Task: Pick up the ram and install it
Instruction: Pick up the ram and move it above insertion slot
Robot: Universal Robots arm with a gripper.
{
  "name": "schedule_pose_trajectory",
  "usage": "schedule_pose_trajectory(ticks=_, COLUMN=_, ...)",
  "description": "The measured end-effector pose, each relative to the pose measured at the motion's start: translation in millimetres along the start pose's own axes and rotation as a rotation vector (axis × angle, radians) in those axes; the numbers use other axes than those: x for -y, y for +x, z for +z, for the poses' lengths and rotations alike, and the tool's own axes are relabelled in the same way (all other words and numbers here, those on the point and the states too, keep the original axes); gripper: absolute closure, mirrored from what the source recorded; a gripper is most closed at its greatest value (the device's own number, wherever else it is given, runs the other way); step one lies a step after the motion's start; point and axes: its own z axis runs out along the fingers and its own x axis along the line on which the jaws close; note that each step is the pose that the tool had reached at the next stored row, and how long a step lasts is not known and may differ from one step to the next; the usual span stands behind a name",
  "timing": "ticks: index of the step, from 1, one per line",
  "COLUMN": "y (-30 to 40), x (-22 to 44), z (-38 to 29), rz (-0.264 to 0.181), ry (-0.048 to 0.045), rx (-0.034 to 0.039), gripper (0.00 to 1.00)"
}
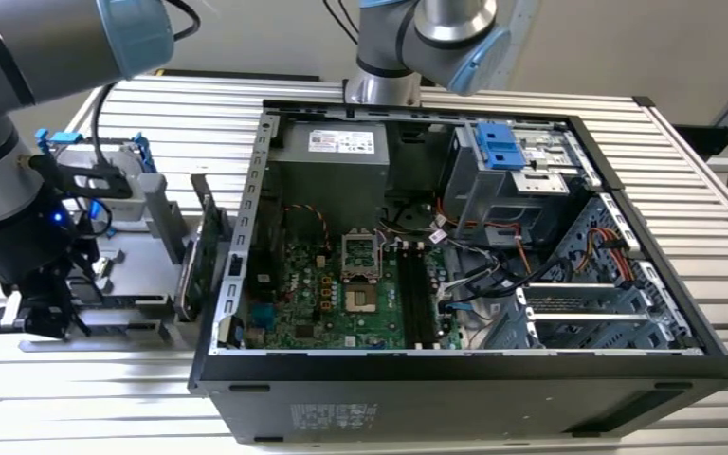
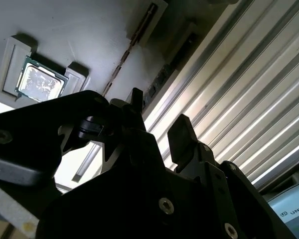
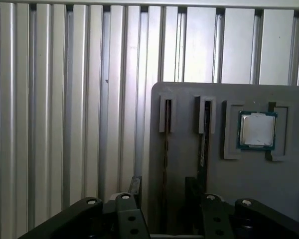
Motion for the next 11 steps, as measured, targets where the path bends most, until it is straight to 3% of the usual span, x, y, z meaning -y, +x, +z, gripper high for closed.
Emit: schedule_pose_trajectory(ticks=11, y=-0.4, x=0.0, z=10.1, rz=-0.004, ry=0.0004, rx=-0.0005, gripper=0.0)
